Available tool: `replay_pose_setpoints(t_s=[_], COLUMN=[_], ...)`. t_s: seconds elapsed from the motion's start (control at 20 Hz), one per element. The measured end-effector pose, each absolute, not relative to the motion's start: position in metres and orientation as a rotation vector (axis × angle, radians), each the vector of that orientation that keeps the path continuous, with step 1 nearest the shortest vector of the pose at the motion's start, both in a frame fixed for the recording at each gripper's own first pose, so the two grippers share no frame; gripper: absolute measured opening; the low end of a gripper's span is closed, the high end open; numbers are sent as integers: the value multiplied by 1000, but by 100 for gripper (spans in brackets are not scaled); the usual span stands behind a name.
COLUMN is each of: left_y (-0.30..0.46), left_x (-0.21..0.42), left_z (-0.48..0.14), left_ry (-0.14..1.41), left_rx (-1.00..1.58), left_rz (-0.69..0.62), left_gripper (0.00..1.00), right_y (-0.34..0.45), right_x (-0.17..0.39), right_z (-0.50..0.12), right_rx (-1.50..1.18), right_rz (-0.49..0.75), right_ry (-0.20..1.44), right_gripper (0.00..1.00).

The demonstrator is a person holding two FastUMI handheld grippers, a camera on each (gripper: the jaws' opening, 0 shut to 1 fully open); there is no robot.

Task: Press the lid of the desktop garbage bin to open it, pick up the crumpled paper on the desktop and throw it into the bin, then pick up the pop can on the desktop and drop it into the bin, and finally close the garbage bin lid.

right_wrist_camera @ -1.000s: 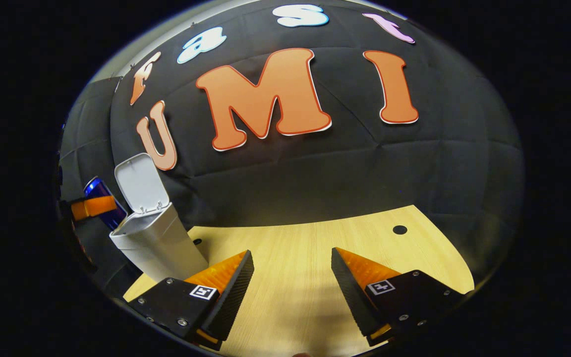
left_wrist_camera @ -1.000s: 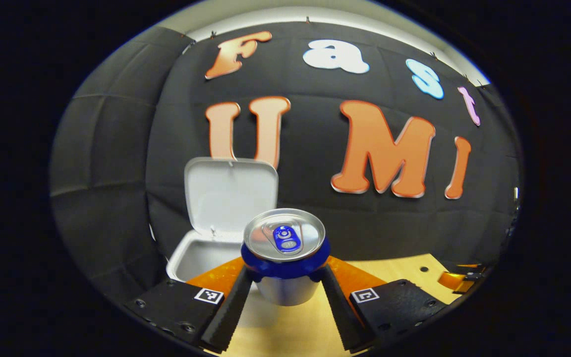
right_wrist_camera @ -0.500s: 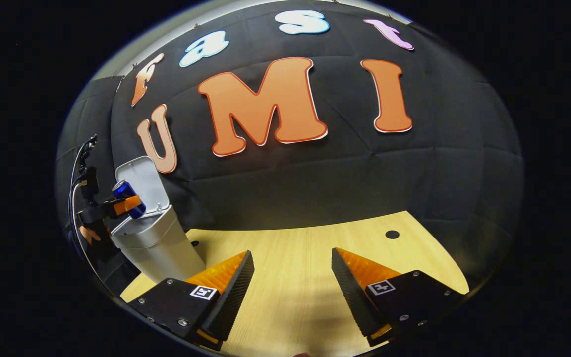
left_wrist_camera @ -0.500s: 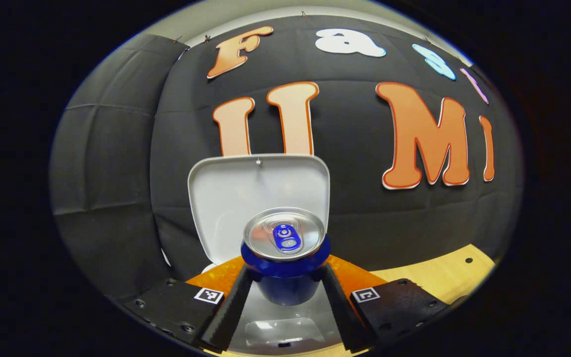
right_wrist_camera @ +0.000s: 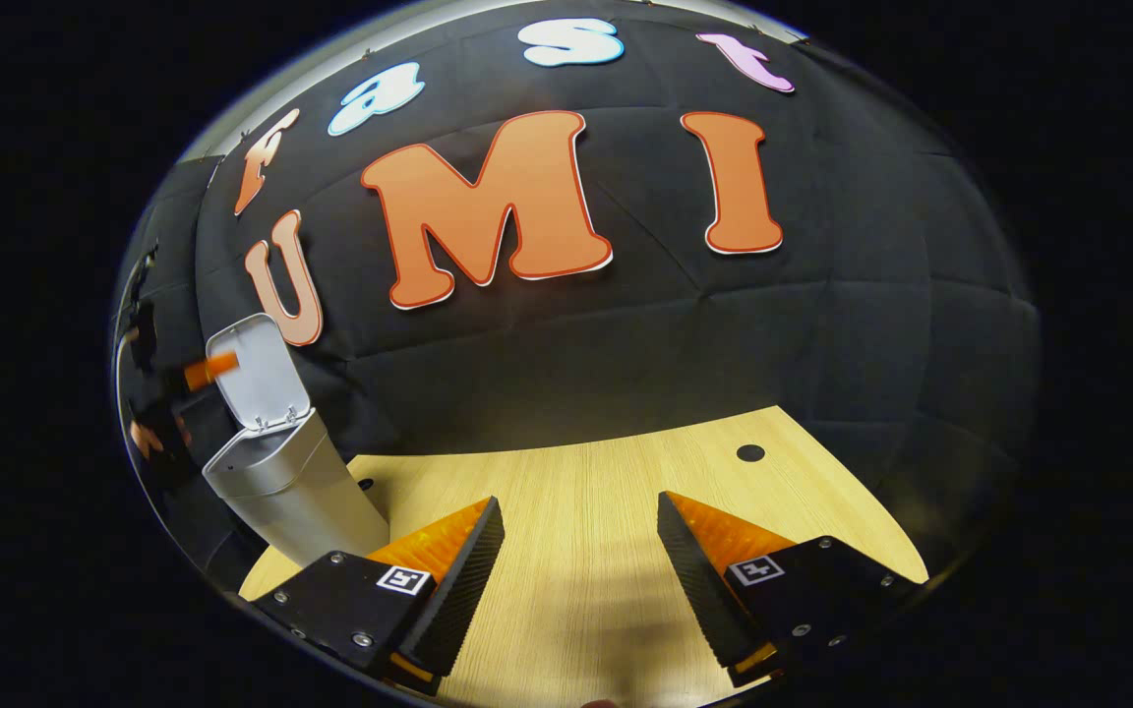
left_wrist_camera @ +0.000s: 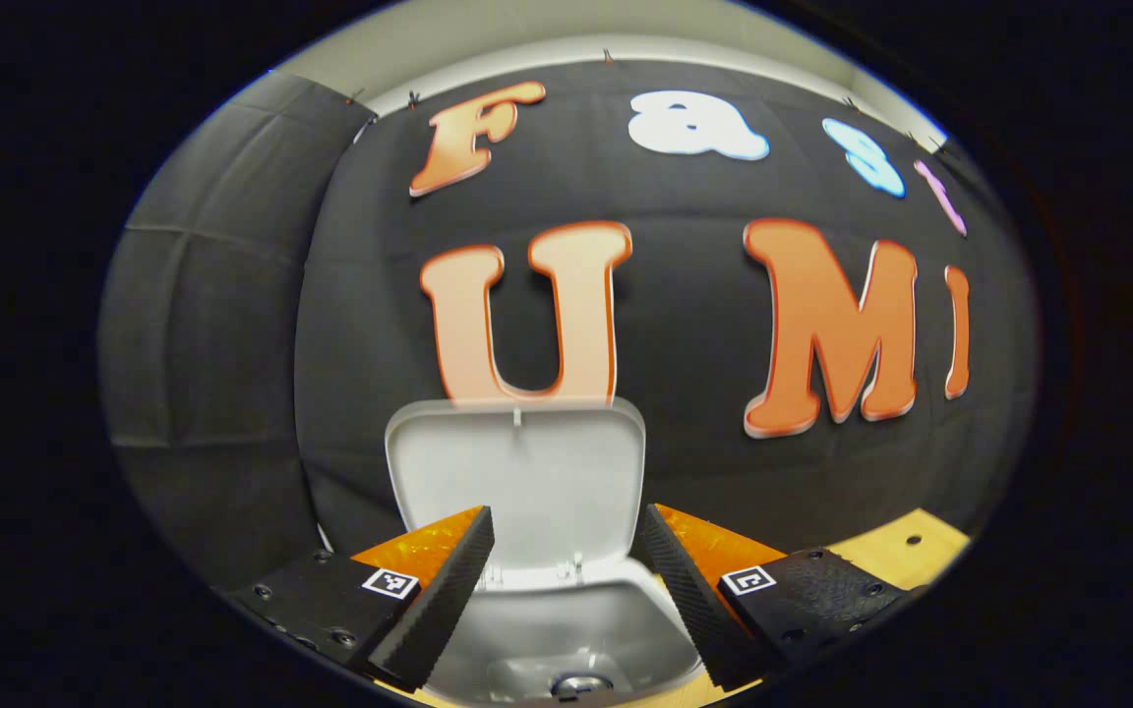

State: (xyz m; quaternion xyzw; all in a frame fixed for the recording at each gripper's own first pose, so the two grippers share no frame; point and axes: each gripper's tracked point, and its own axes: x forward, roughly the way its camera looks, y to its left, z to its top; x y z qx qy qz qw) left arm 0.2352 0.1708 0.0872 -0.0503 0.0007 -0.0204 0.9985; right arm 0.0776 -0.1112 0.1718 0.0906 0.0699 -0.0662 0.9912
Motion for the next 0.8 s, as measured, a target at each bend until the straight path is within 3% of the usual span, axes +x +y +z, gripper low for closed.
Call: replay_pose_setpoints(t_s=[0.25, 0.5, 0.8], left_y=[204, 228, 226], left_x=[294, 355, 355], left_z=[168, 136, 73], left_ry=[-41, 102, 299], left_rx=[-108, -296, -232], left_rz=[-30, -8, 2], left_gripper=[95, 96, 94], right_y=[-98, -100, -108], right_x=[77, 69, 63], right_z=[175, 171, 170], right_rx=[167, 167, 180], right_rz=[-112, -120, -144], right_ry=[128, 132, 138], right_gripper=[94, 94, 94])
